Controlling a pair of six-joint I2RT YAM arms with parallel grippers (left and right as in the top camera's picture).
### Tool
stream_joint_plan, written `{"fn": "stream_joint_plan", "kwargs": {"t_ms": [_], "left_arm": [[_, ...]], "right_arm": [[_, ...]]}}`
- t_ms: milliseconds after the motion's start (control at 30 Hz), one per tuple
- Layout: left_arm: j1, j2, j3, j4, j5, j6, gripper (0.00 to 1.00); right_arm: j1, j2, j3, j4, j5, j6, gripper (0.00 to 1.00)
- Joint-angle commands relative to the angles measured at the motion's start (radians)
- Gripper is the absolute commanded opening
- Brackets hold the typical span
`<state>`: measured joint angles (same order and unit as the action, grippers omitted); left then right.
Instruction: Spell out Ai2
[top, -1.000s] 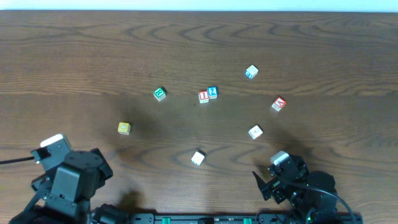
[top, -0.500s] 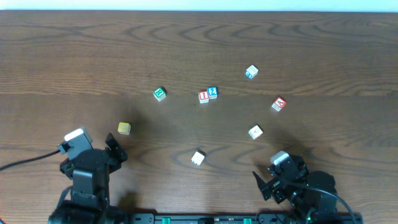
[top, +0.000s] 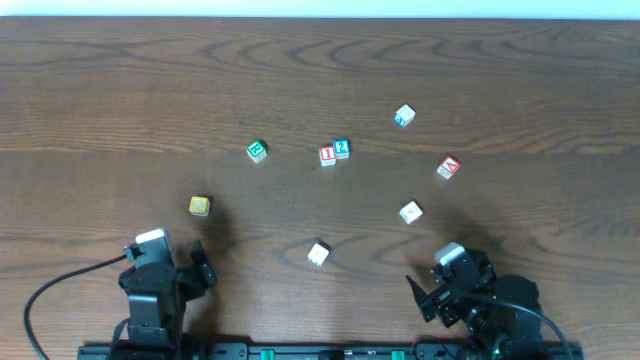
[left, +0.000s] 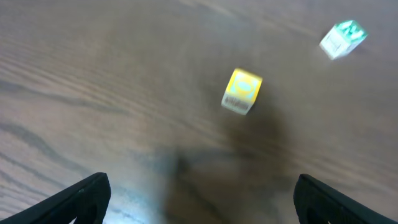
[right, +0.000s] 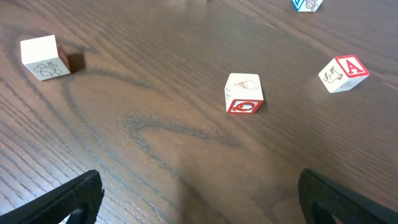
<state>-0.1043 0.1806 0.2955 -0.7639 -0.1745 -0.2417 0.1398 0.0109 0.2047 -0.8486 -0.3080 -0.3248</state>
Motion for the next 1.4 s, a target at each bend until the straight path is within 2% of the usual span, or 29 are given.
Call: {"fn": "stream_joint_plan", "kwargs": {"t_ms": [0,167,767,933,1033,1133,1367], "left_arm": [[0.006,-0.011,-0.012,-0.041,0.011,0.018,0.95],[0.006,-0.011,-0.012,-0.110,0.011,0.018,0.95],[0.006,-0.011,-0.012,-0.111,0.011,0.018,0.96],[0.006,-0.011,-0.012,-0.111,0.011,0.018,0.95],[0.006,-0.011,-0.012,-0.111,0.011,0.018,0.96],[0.006,-0.011,-0.012,-0.111,0.011,0.018,0.95],[0.006,-0.011,-0.012,-0.111,0.011,0.018,0.95]], "right_arm": [[-0.009,-0.005,-0.011,-0.005,-0.014,0.011,0.99],[-0.009,-0.005,-0.011,-0.005,-0.014,0.011,0.99],[-0.009,-0.005,-0.011,0.000,-0.013,0.010,0.99],[-0.009,-0.005,-0.011,0.177,-0.091,0.020,0.99],[-0.009,-0.005,-0.011,0.246,-0.196,0.137,0.99],[-0.009,-0.005,-0.011,0.286,-0.288,0.354,0.99],[-0.010,-0.005,-0.011,0.513,-0.267,0.573,0.99]]}}
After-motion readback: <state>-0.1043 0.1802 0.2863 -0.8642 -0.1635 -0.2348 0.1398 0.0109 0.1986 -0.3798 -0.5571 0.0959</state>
